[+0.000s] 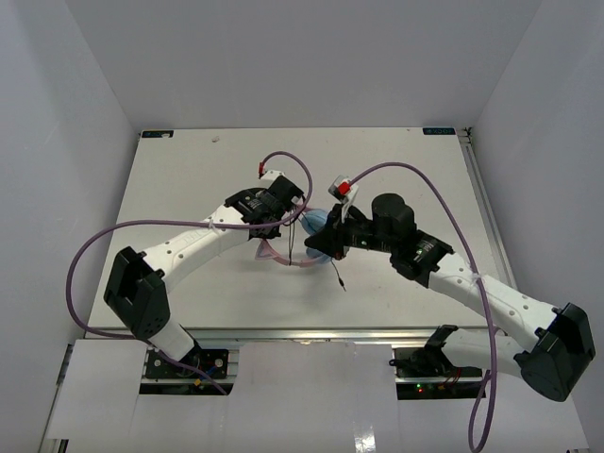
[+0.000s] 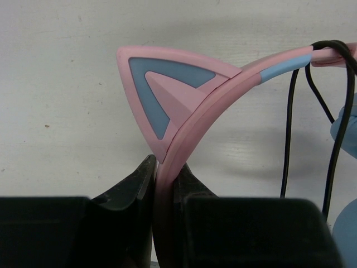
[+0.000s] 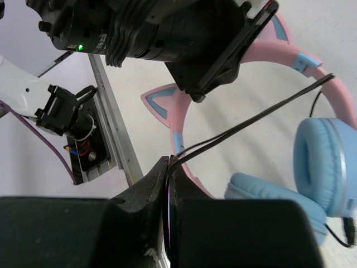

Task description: Wrap the headphones

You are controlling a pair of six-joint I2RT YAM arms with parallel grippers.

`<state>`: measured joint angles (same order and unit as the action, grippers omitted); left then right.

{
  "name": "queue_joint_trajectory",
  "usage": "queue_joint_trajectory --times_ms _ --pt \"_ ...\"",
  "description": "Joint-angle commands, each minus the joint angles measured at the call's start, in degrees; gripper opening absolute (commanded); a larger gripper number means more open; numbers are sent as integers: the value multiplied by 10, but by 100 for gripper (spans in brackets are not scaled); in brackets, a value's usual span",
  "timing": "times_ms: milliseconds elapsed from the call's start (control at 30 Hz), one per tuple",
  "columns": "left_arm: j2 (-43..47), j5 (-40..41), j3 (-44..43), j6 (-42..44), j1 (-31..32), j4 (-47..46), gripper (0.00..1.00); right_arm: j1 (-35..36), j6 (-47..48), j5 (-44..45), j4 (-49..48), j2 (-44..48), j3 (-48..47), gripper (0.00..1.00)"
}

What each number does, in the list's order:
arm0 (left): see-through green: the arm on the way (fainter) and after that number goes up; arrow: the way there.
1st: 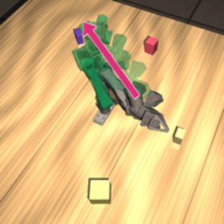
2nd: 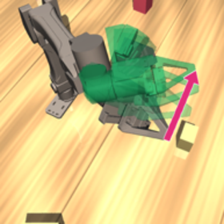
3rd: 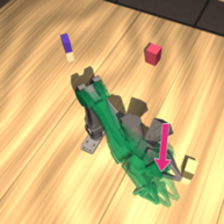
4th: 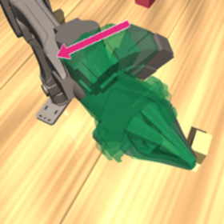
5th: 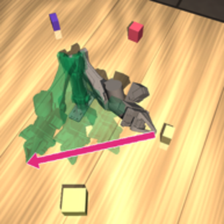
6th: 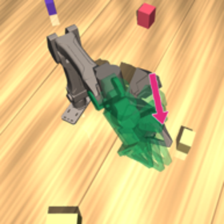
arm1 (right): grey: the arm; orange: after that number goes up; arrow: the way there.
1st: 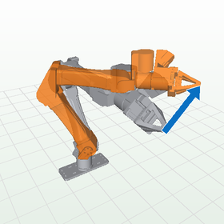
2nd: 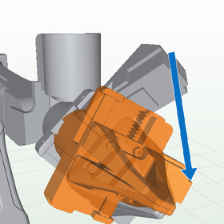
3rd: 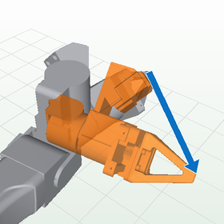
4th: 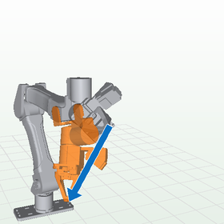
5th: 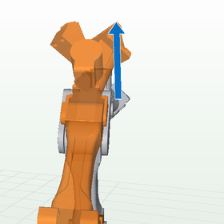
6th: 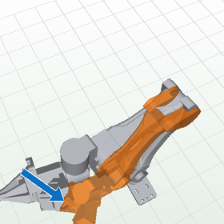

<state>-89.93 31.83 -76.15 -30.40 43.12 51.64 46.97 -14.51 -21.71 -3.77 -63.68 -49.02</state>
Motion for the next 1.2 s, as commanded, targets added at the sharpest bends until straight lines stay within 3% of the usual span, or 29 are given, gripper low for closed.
queue_joint_trajectory --times_ms 0,367,733,1167 --pt "52 -3 -35 -38 -12 -53 0 66 -24 63 -75 -8 22 8" --pt "120 0 -20 -68 -21 -81 0 139 -27 206 -129 -35 81 8" --pt "168 -36 5 -84 -23 -103 0 167 3 252 -199 -40 134 17" --pt "209 -58 22 -104 -23 -124 0 171 -5 265 -327 -52 201 17"
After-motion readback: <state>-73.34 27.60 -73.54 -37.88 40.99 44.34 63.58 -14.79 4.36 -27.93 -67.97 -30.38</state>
